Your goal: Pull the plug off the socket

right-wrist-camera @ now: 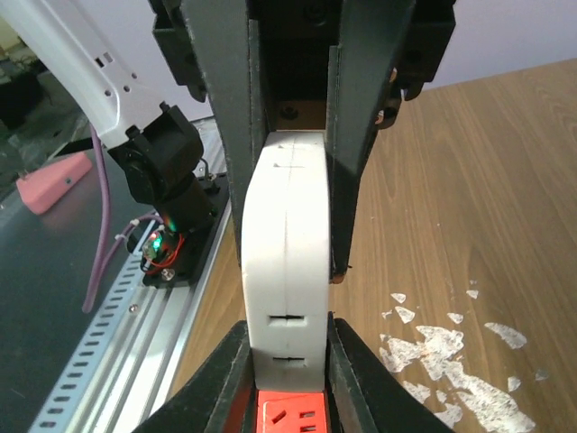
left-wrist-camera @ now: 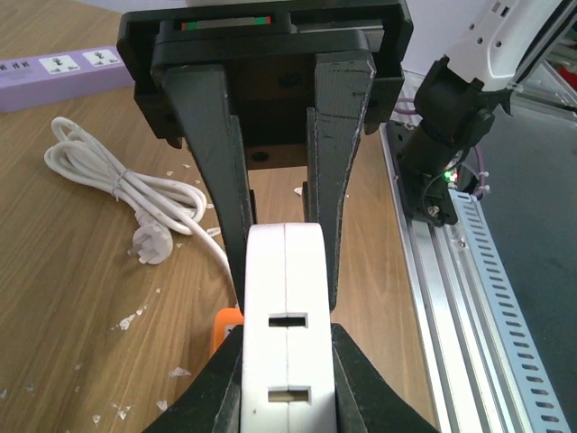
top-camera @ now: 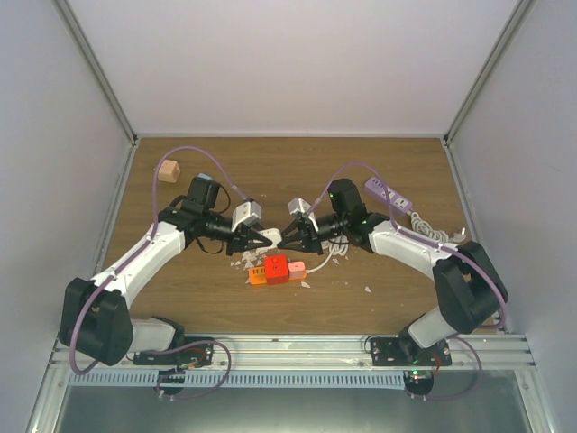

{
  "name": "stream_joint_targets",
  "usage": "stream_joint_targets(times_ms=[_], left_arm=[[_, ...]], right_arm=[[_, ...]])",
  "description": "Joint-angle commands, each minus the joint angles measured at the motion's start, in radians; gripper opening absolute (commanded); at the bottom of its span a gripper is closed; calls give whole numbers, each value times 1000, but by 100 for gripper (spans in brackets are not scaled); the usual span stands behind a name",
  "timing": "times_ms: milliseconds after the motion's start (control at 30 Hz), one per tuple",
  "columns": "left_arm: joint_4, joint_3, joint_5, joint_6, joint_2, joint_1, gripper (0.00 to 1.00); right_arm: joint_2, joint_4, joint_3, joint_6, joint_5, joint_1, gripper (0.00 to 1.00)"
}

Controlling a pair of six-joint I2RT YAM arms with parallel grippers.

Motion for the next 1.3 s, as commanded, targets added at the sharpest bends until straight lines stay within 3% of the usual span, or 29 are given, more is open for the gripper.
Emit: stream_joint_targets(times_ms=[0,300,400,533,700,867,1033,1267], left_arm=[[49,9,25,-30,9,4,5],[20,28,23,-59,23,33,22],[-1,39,48,-52,35,57,27],[-44,51,83,-19,47,88,45],[-65,53,103,3,41,108,47],[-65,52,105,-5,36,109,38],[-57,43,111,-6,28,110,15],[-59,43,109,-9,15,110,5]], right_arm=[[17,-3,33,24,-23,3,17],[16,18,21,48,-45,-10,1],[17,21,16,54,-57,-19,1],[12,25,11,57,-63,-26,1],[10,22,12,53,-58,-33,1],[12,19,9,47,-43,-35,1],[11,20,11,48,-36,-38,1],[0,17,12,41,-26,-48,1]])
